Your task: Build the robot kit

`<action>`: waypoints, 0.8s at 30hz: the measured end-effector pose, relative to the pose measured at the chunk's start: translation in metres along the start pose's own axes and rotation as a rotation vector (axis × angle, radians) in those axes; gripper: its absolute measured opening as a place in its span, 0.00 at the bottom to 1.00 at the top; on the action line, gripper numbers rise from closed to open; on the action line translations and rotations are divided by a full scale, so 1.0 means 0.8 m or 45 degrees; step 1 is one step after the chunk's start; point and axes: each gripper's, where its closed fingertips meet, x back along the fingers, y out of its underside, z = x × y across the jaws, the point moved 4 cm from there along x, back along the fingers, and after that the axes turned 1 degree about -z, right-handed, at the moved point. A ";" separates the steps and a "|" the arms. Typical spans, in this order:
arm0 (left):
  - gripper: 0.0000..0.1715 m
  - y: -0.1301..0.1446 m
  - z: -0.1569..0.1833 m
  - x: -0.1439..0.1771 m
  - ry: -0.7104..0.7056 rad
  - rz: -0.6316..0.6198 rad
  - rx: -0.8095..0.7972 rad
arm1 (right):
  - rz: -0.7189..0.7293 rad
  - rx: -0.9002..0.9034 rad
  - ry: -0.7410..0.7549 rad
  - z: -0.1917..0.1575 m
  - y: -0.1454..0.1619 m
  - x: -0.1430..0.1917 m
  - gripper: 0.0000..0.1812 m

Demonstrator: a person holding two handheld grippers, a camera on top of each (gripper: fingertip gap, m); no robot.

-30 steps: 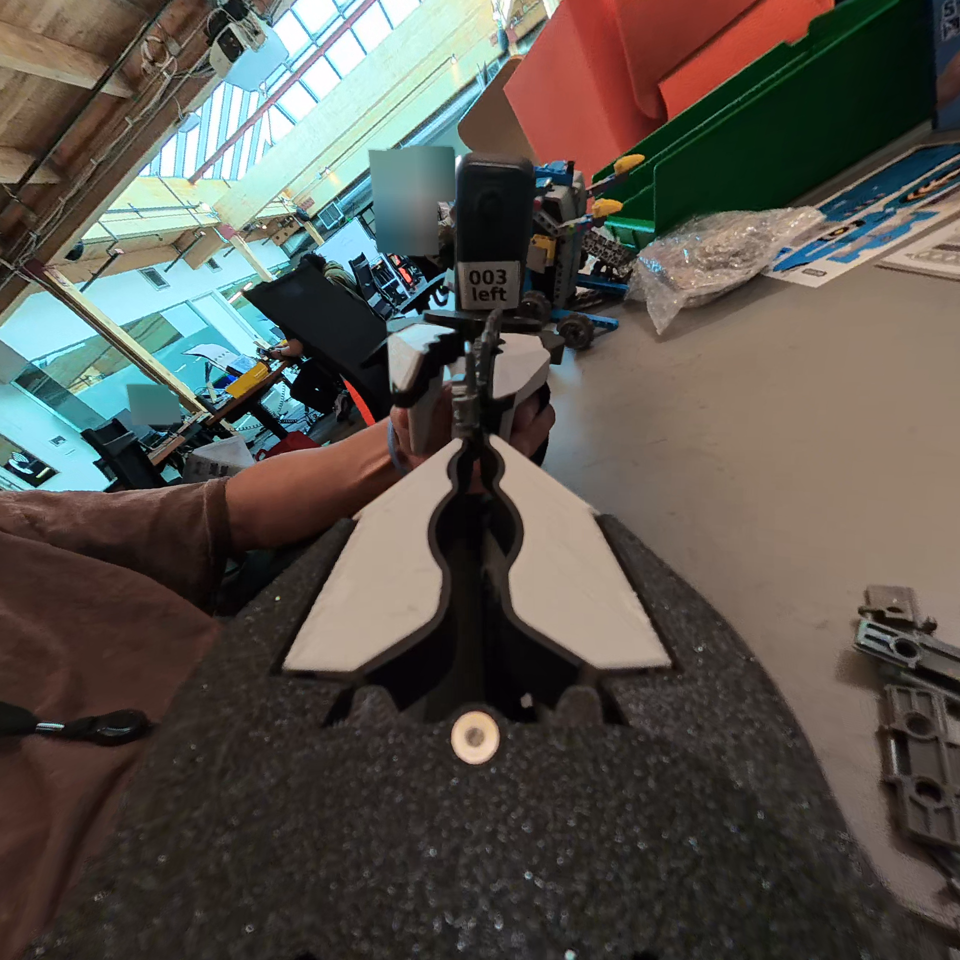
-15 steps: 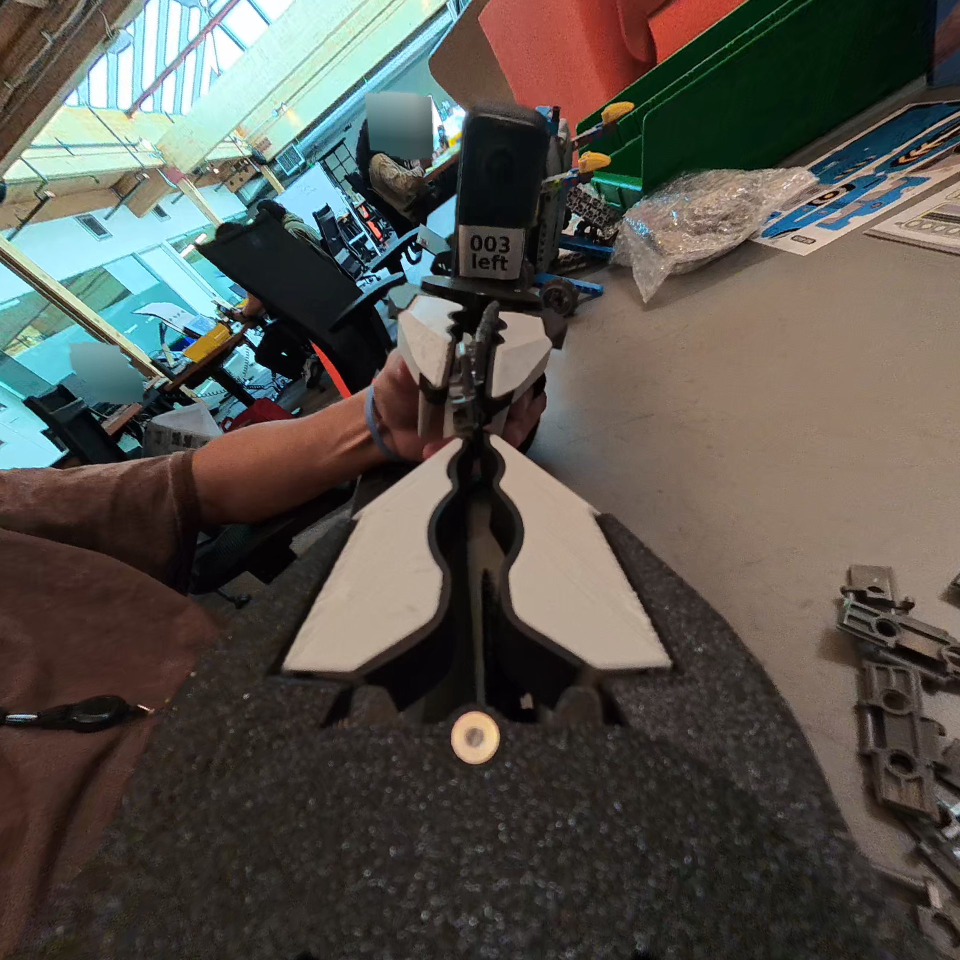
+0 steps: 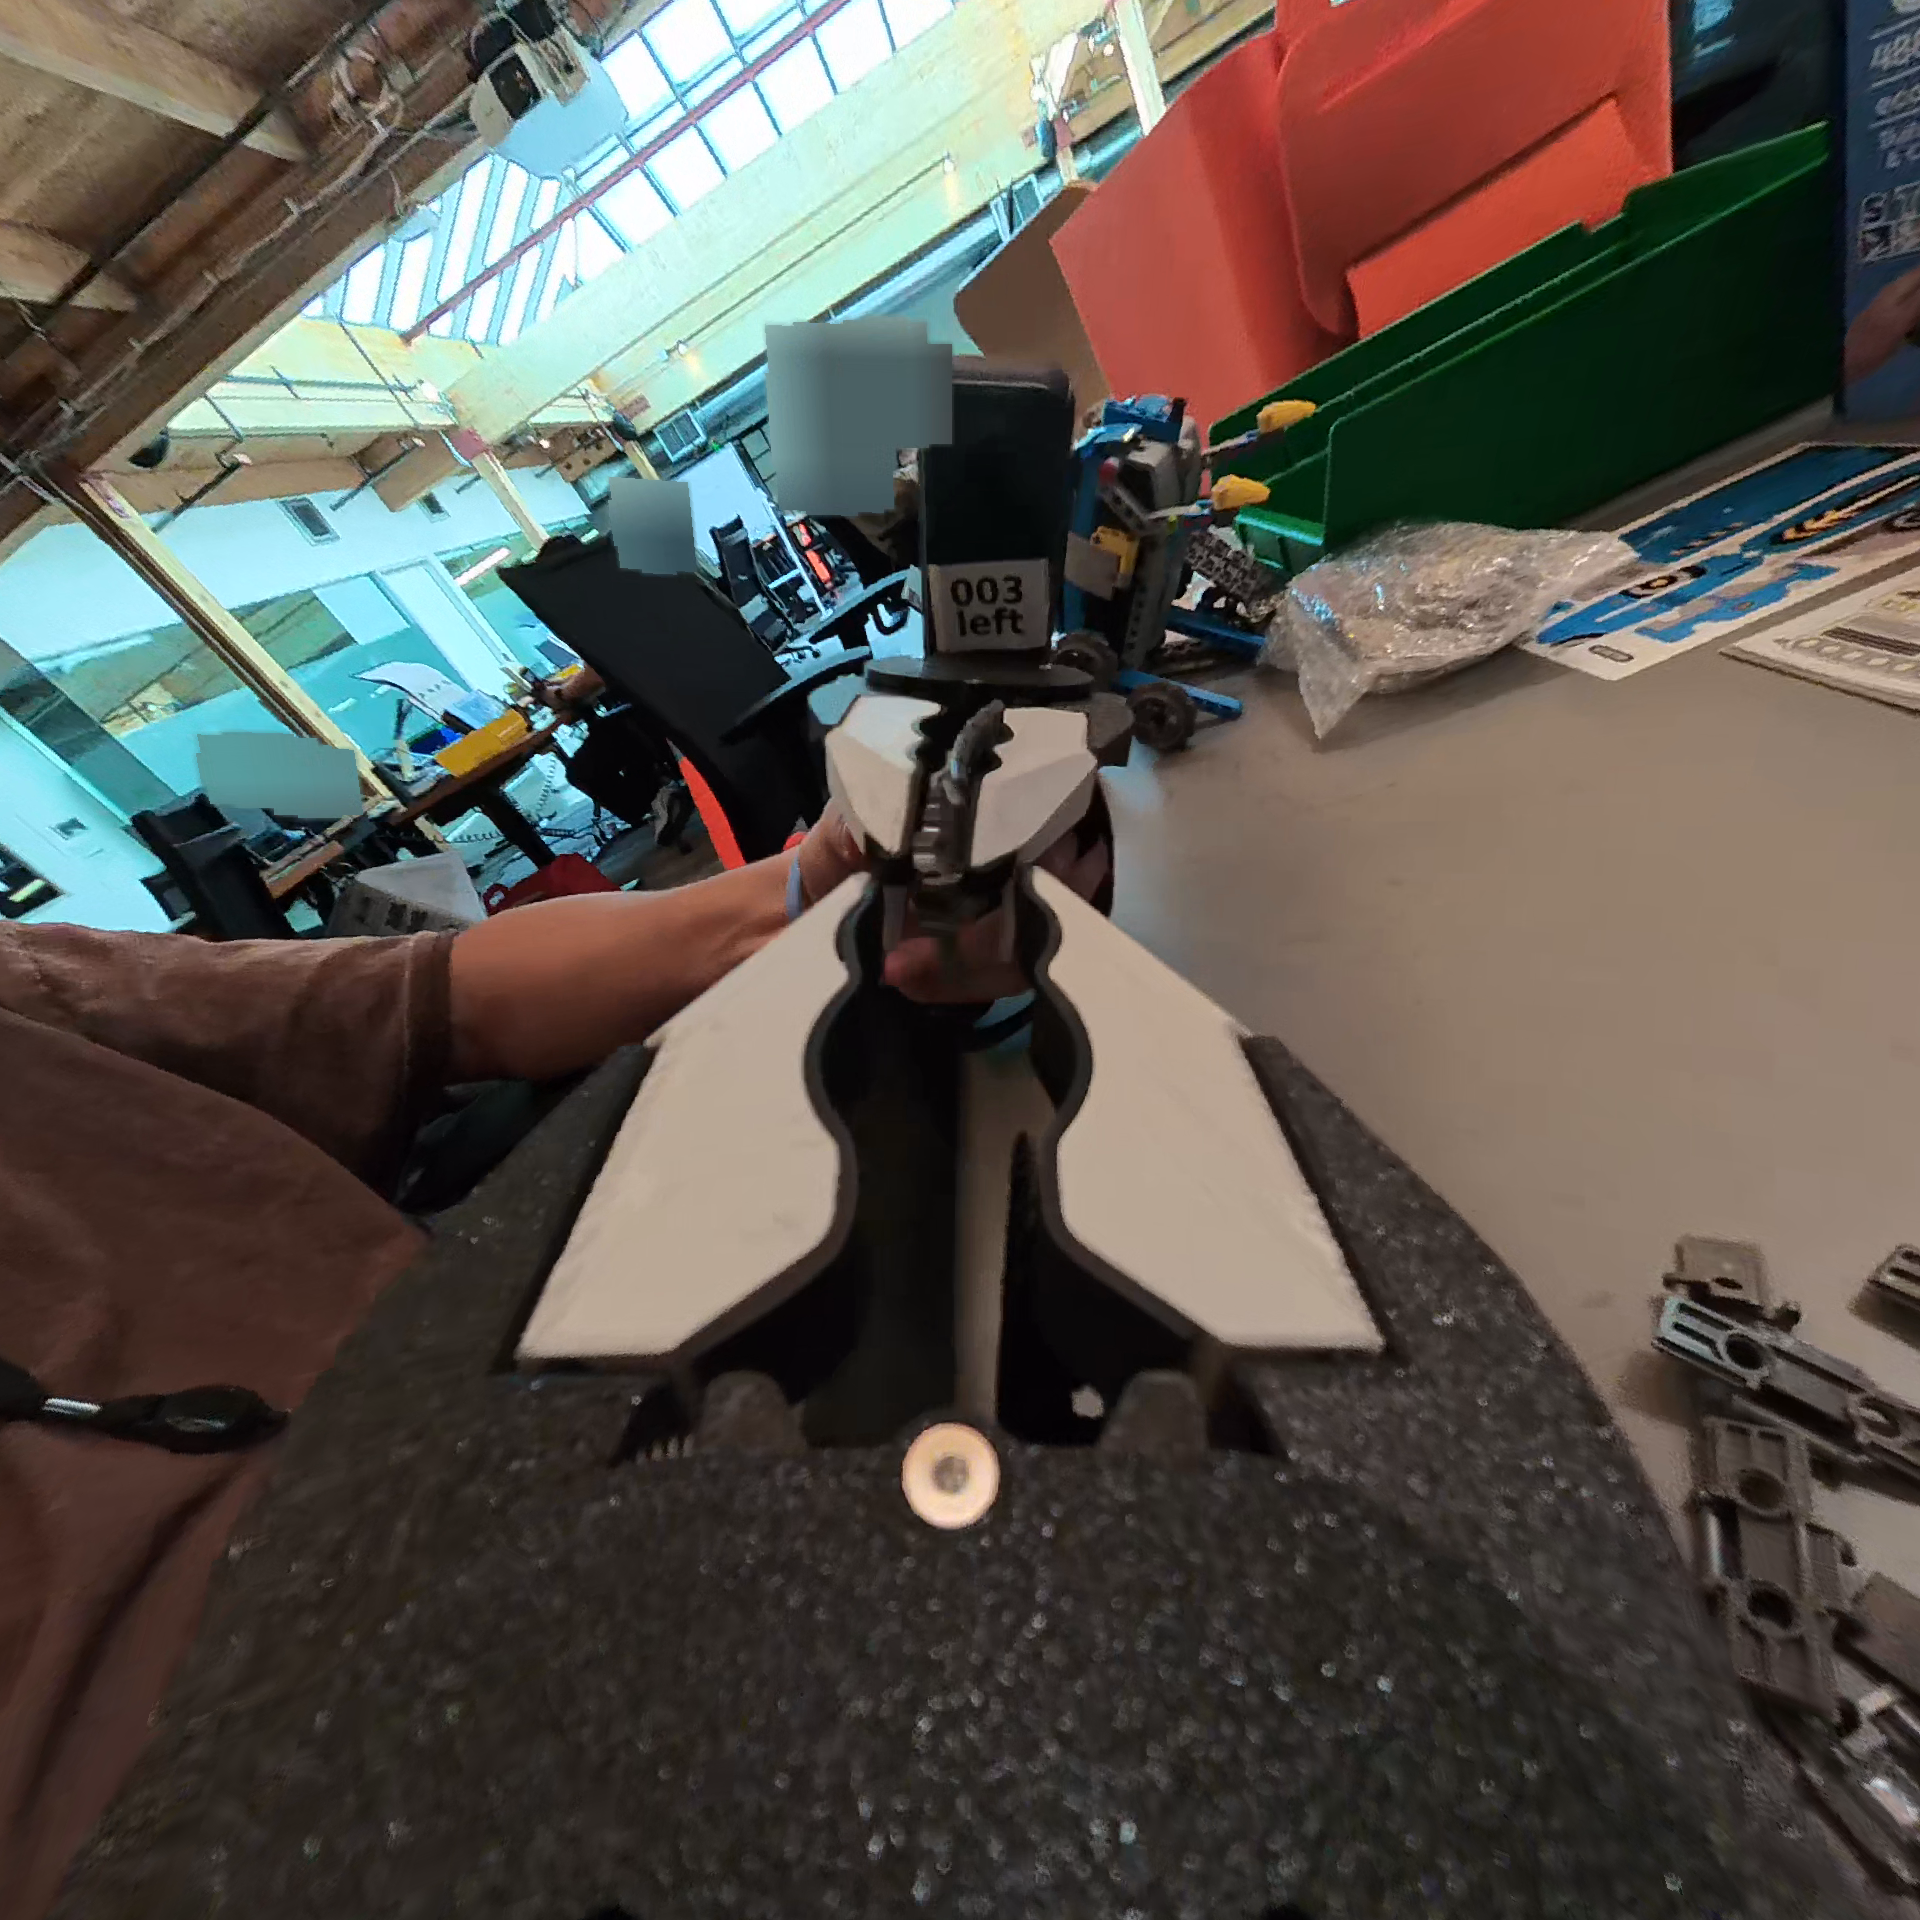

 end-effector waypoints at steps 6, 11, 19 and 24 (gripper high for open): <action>0.04 -0.001 0.018 0.000 0.114 0.003 -0.018 | 0.060 -0.092 -0.218 -0.017 -0.007 0.000 0.16; 0.04 0.010 0.028 -0.010 0.161 -0.080 -0.049 | 0.079 -0.128 -0.291 -0.024 -0.011 0.005 0.13; 0.04 0.014 0.020 -0.010 0.102 -0.110 -0.054 | 0.028 -0.084 -0.228 -0.019 -0.002 0.000 0.03; 0.04 0.025 0.010 -0.013 -0.014 -0.210 -0.147 | -0.052 -0.230 -0.196 -0.007 0.010 0.005 0.00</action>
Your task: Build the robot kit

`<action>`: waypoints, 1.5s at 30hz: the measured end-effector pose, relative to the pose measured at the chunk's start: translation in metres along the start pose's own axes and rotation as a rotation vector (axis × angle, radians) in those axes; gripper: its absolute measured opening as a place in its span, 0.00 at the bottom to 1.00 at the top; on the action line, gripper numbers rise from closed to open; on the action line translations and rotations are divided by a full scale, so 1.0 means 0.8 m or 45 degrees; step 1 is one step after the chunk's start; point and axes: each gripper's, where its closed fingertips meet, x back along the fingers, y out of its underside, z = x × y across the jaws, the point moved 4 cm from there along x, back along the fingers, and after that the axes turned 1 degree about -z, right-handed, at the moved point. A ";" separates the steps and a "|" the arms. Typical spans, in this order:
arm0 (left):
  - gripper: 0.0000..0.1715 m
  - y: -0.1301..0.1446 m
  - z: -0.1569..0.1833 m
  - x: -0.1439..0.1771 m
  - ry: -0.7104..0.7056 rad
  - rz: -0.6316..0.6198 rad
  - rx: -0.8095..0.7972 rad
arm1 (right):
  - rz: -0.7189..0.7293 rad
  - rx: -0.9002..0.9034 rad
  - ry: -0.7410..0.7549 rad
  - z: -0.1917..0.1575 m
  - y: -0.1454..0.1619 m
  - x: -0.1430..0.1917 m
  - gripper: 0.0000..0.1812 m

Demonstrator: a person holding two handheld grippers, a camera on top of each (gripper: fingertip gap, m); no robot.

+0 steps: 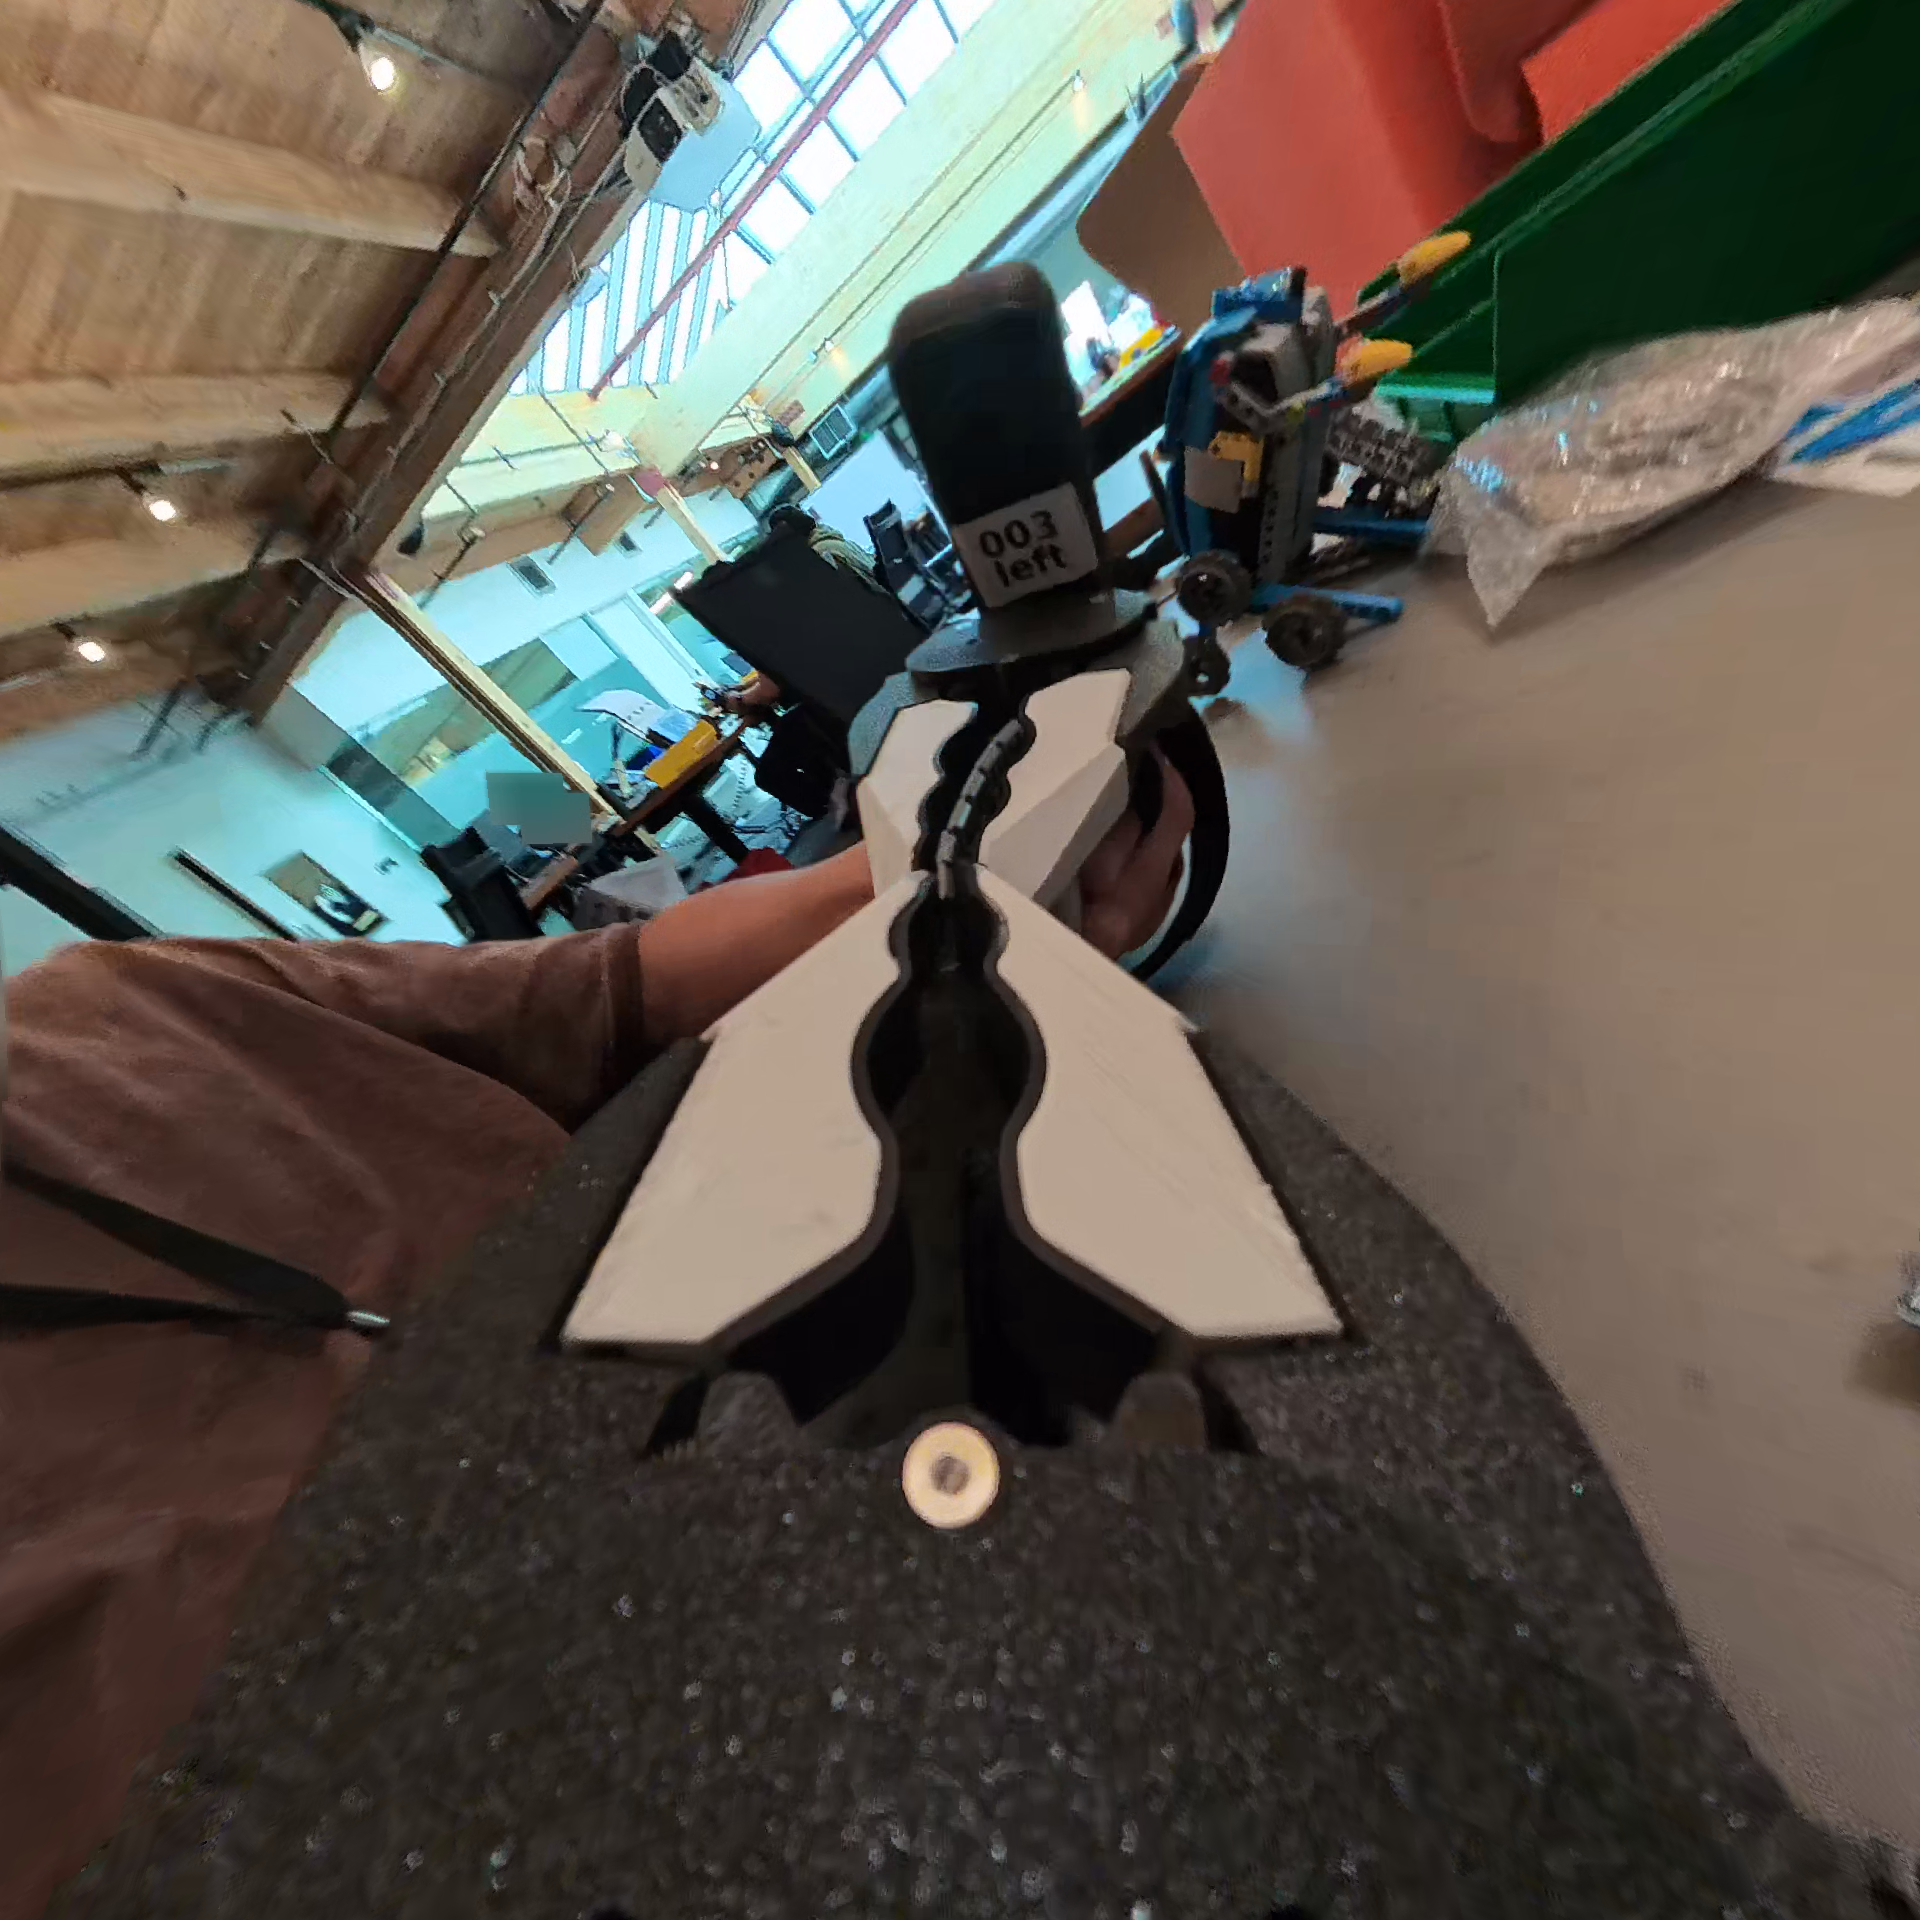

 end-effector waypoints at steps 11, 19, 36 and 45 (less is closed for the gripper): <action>0.03 -0.007 -0.004 0.000 -0.024 0.058 0.076 | 0.129 0.005 0.057 0.004 -0.006 0.000 0.01; 0.04 -0.024 0.002 0.016 0.087 0.212 0.112 | 0.154 0.171 0.151 -0.004 -0.016 0.001 0.17; 0.04 -0.027 -0.006 0.013 0.115 0.319 0.304 | 0.003 0.229 0.280 -0.003 0.000 -0.019 0.01; 0.05 -0.020 -0.021 0.013 0.016 0.242 0.287 | -0.171 0.239 0.328 0.015 0.001 -0.013 0.01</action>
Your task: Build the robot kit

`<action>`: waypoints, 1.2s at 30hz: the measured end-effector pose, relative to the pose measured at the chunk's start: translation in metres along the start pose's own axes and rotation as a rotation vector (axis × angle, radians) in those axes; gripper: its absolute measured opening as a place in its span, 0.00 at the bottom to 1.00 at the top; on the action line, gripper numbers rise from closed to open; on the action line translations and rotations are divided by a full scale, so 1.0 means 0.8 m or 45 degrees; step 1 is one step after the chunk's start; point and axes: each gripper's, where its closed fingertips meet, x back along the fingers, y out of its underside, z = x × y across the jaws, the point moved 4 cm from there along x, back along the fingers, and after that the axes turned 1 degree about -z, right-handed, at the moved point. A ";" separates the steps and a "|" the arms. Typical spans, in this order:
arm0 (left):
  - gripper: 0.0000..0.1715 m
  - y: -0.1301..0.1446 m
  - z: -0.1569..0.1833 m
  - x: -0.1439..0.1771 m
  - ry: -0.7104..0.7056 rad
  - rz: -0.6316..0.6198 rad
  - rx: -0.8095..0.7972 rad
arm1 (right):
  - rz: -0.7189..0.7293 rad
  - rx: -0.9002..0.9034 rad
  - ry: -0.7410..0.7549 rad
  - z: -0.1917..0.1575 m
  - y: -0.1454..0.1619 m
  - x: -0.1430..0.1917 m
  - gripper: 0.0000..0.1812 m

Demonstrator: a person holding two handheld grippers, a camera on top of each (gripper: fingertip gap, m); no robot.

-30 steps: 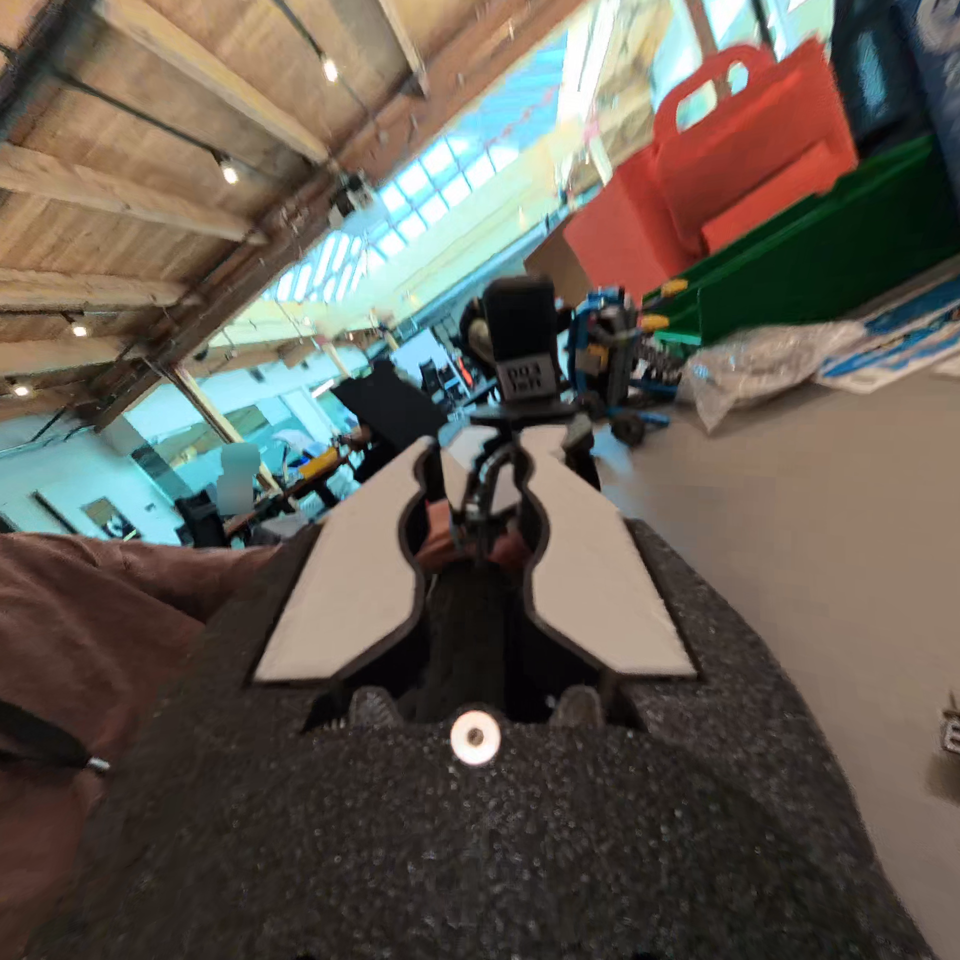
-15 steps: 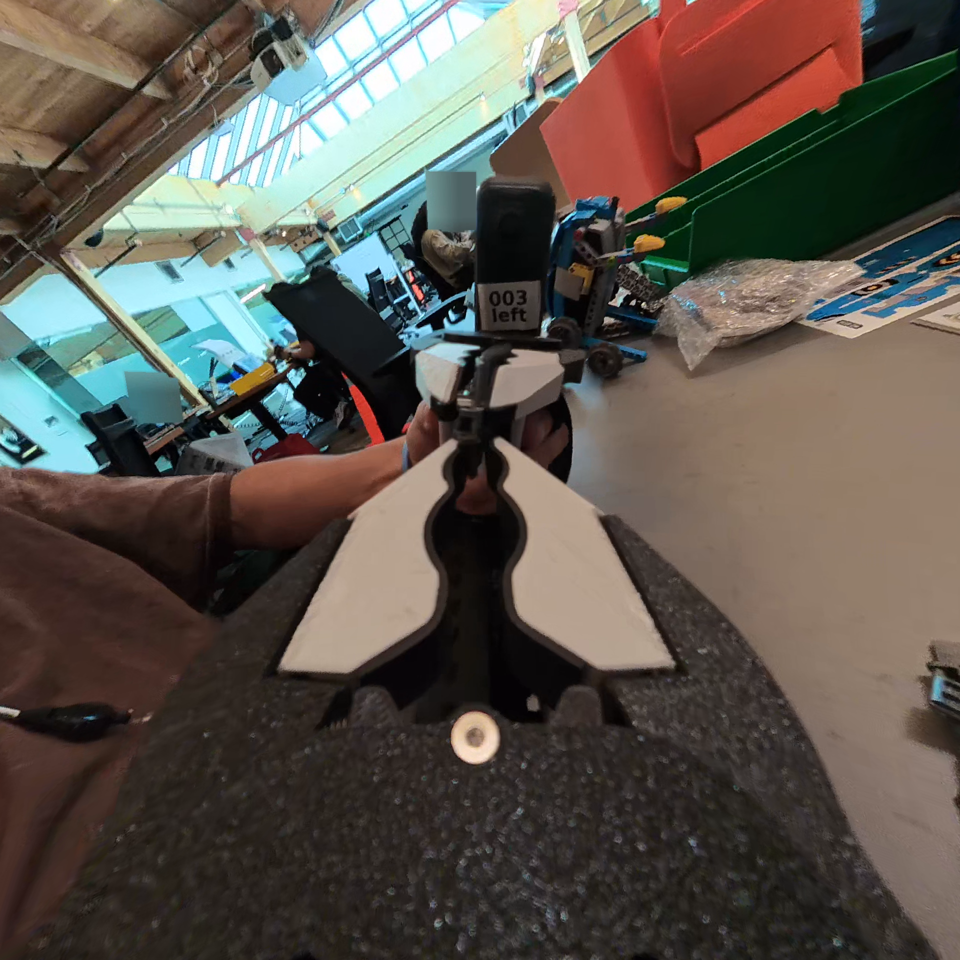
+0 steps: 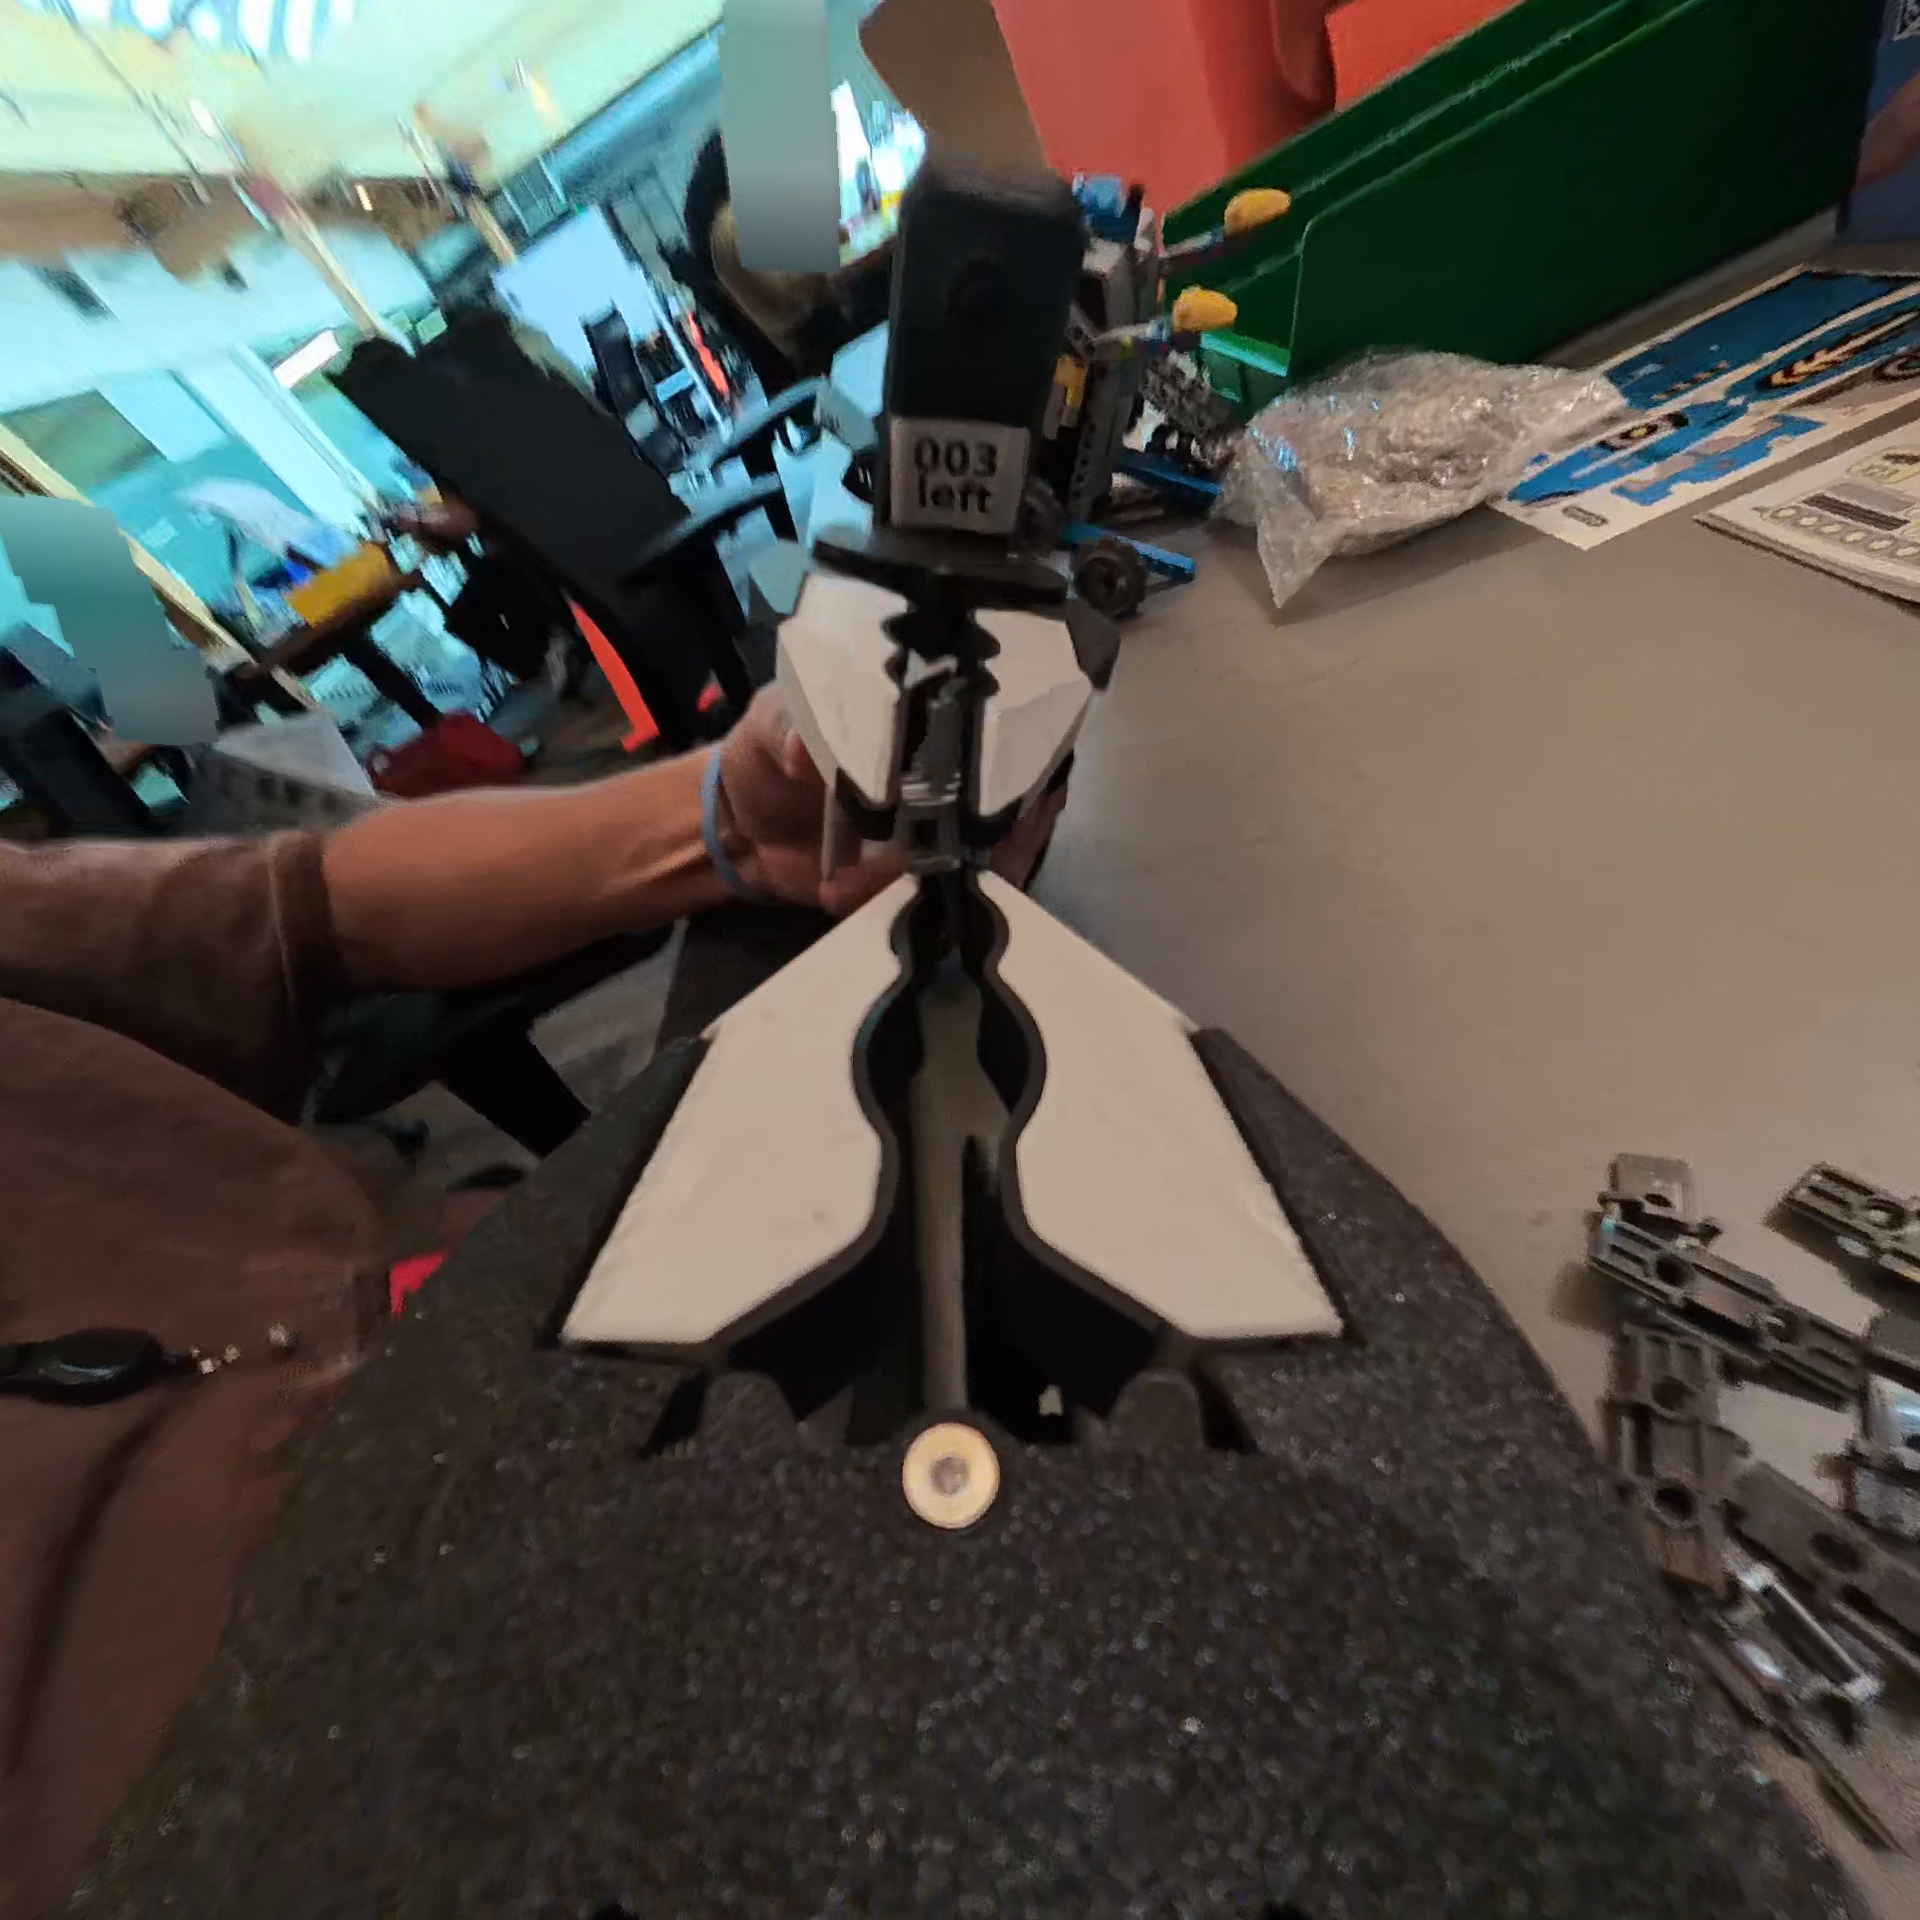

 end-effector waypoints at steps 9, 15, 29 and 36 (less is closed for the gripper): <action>0.05 0.013 0.023 -0.006 0.079 -0.107 -0.161 | -0.160 0.078 -0.101 -0.022 0.018 0.018 0.01; 0.02 0.016 0.018 -0.007 0.013 -0.116 -0.187 | -0.164 0.080 -0.101 -0.019 0.023 0.017 0.01; 0.00 -0.003 -0.003 0.004 -0.042 0.065 0.037 | 0.044 -0.041 -0.064 -0.005 0.008 0.016 0.06; 0.00 0.002 0.015 0.000 0.024 0.010 -0.060 | 0.060 -0.049 -0.142 -0.019 0.003 0.024 0.04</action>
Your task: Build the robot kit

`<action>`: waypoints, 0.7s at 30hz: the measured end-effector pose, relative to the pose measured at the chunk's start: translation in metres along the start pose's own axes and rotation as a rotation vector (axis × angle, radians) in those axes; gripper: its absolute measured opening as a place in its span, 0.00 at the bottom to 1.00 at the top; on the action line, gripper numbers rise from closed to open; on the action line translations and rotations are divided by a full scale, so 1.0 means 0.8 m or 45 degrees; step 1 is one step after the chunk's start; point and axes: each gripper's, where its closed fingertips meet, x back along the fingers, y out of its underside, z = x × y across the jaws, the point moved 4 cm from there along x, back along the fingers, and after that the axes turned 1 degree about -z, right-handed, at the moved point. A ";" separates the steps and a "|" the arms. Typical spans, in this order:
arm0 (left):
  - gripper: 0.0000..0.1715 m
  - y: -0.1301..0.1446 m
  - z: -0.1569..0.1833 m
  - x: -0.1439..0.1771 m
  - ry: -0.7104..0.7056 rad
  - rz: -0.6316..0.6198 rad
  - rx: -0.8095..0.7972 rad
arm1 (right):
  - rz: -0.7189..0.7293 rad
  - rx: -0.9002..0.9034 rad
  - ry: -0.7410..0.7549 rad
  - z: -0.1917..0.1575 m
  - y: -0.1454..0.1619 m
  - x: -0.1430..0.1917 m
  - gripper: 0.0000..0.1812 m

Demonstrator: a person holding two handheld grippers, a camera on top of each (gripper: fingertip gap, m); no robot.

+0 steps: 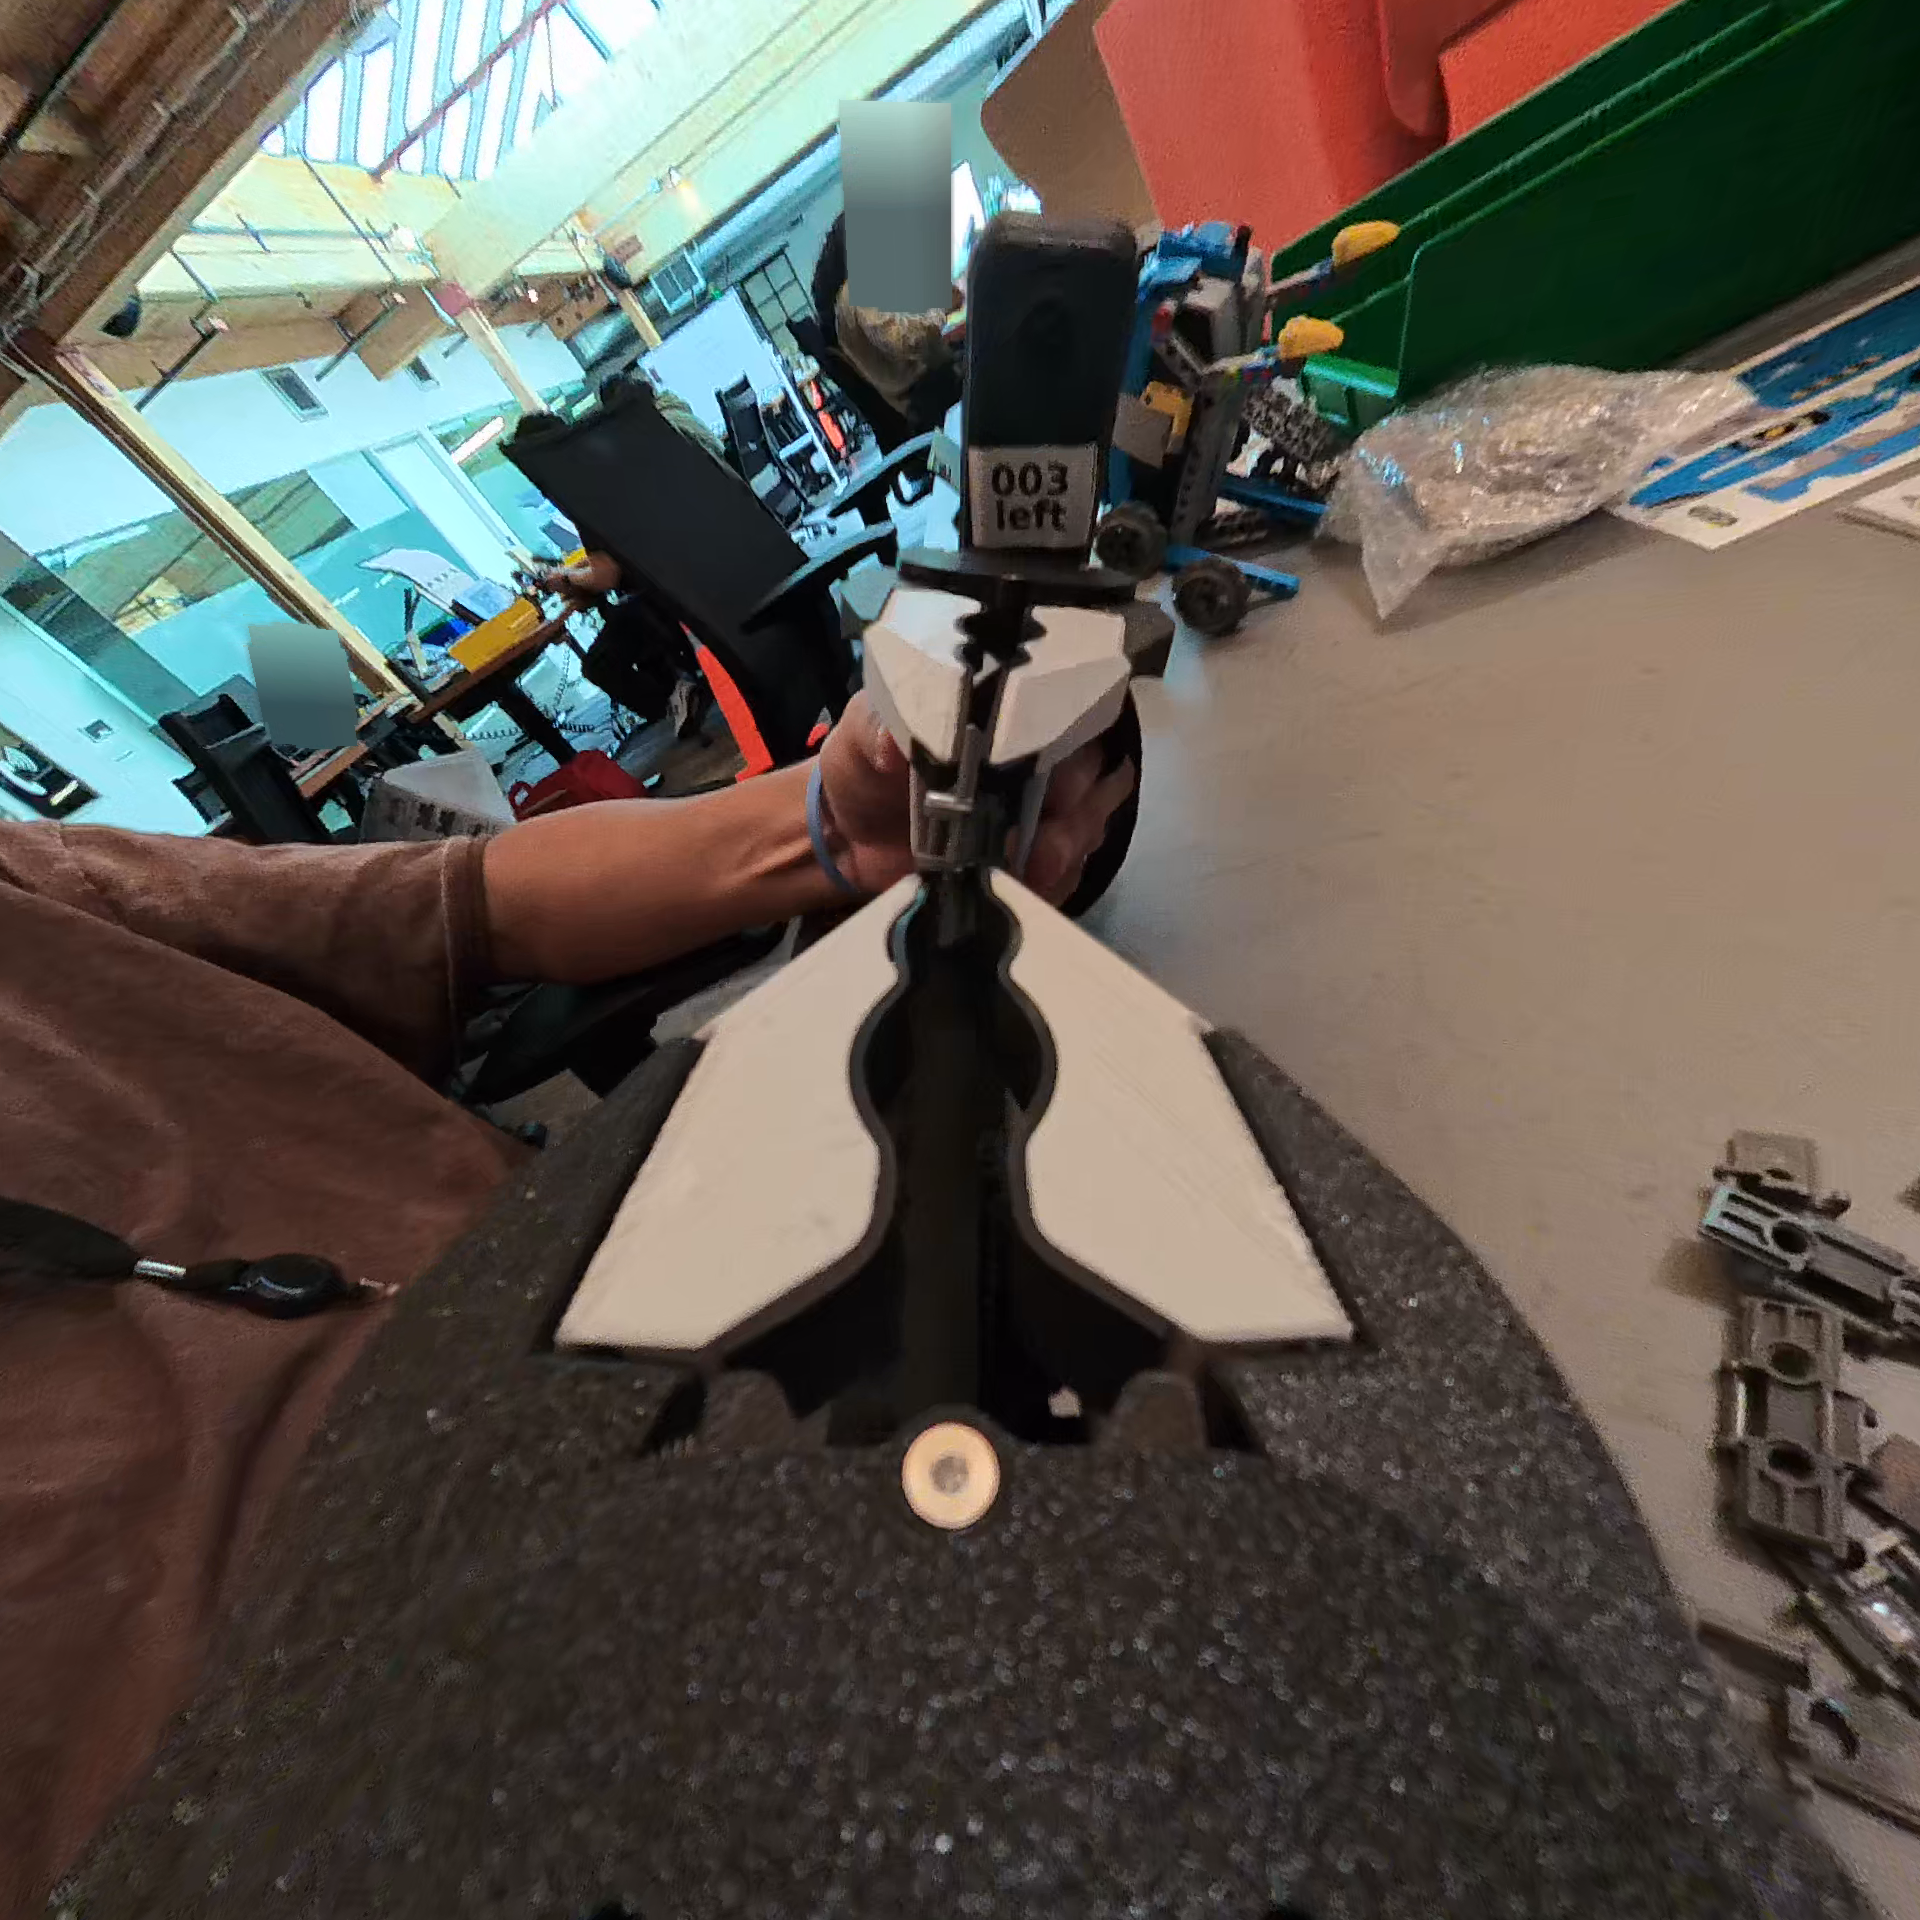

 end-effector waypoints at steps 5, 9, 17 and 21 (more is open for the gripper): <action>0.00 0.005 0.008 -0.005 0.055 -0.034 -0.008 | -0.042 0.027 -0.040 -0.007 0.007 -0.001 0.04; 0.00 0.003 0.011 -0.004 0.119 -0.027 0.039 | -0.086 0.101 0.034 -0.009 0.005 -0.001 0.01; 0.01 0.008 0.033 -0.013 0.376 -0.043 0.270 | -0.052 -0.027 -0.362 -0.042 0.009 -0.003 0.02; 0.00 0.008 0.002 -0.003 0.169 -0.043 0.348 | -0.031 -0.072 -0.133 -0.011 0.012 -0.004 0.02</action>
